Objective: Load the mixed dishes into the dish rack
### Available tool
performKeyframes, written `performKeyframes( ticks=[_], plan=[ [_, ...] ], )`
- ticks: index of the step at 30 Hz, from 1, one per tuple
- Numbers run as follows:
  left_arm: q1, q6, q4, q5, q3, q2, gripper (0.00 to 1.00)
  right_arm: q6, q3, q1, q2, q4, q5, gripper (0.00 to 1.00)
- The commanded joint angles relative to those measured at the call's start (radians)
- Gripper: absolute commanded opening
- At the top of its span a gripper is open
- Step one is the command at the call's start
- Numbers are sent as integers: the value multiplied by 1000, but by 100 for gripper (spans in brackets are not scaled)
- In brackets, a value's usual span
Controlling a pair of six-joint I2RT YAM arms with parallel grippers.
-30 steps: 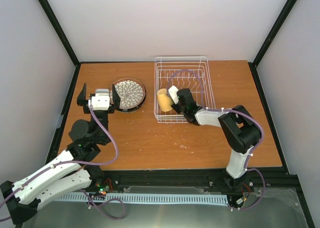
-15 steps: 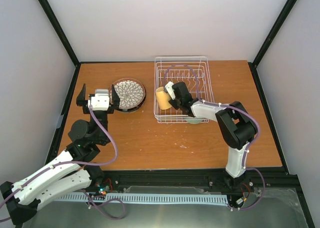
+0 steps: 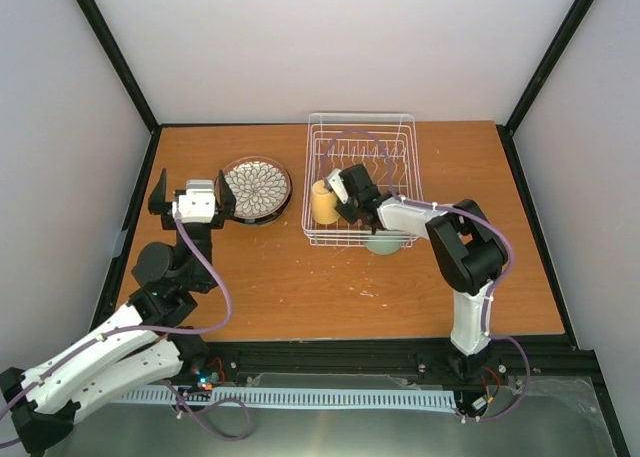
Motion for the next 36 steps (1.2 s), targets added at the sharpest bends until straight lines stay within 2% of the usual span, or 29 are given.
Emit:
performKeyframes(
  ticks=[1, 3, 8, 12, 21, 28, 34, 36],
  plan=[
    [7, 26, -3, -14, 29, -19, 100, -1, 17, 24, 52, -90, -15, 26],
    [6, 28, -3, -12, 30, -21, 100, 2, 32, 24, 54, -118, -4, 34],
    [5, 29, -7, -8, 33, -16, 100, 13, 22, 24, 20, -138, 55, 38],
    [5, 19, -19, -3, 42, -8, 100, 24, -17, 20, -36, -124, 92, 52],
    [6, -50, -105, 7, 70, 19, 100, 41, -69, 9, -174, -158, 123, 68],
    [6, -155, -207, -25, 90, 16, 100, 40, -57, 8, -199, -196, 137, 70],
    [9, -248, -301, -37, 110, 42, 100, 47, -79, 8, -319, -186, 142, 71],
    [29, -296, -333, -15, 111, 58, 100, 50, -84, 8, -364, -185, 132, 79]
  ],
)
